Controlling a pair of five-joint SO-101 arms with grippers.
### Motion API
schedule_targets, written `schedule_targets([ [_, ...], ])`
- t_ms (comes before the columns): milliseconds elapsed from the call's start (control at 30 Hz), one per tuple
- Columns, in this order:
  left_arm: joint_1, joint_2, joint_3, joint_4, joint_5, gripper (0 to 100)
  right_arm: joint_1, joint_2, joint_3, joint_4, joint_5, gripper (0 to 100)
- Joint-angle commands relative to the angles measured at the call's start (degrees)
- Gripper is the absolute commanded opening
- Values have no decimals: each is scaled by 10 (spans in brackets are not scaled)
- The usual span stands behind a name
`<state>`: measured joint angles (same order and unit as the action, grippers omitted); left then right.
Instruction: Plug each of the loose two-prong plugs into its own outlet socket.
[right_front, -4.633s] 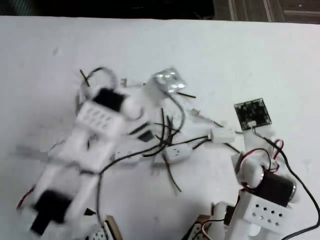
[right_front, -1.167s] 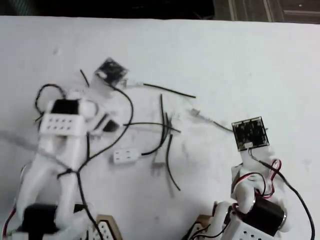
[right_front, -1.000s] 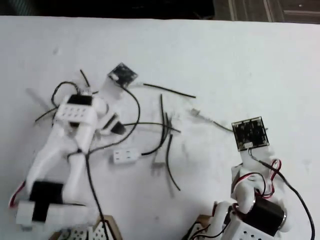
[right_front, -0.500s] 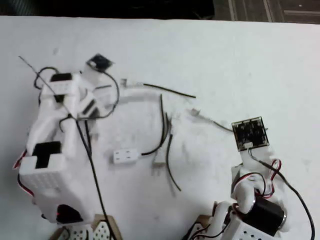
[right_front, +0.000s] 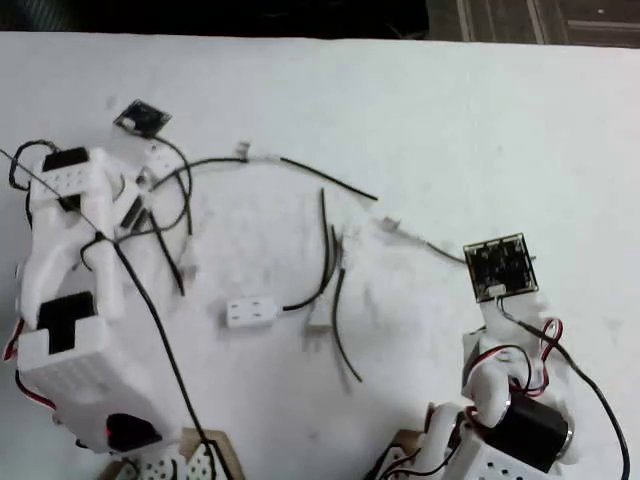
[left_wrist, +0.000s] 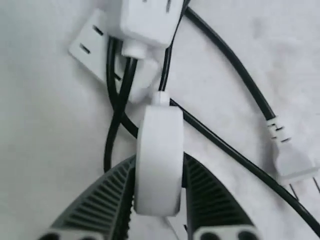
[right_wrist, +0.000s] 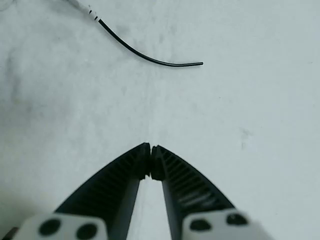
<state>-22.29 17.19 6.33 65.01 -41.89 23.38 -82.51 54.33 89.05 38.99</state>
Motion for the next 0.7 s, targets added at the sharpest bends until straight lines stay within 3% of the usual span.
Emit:
schedule_targets([
  [0,-4,-55,-2,31,0,168,-3,-5,-3,1,4,22],
  [100,10,-115,1,82,2,248,-3,-5,-3,1,4,22],
  [333,116,-282,12,222,-4,248,-3,-5,-4,1,4,22],
  [533,231,-319,140,225,-88,248,-3,-5,-4,1,4,22],
  [667,262,-318,217,160,-131,248,-3,-5,-4,1,4,22],
])
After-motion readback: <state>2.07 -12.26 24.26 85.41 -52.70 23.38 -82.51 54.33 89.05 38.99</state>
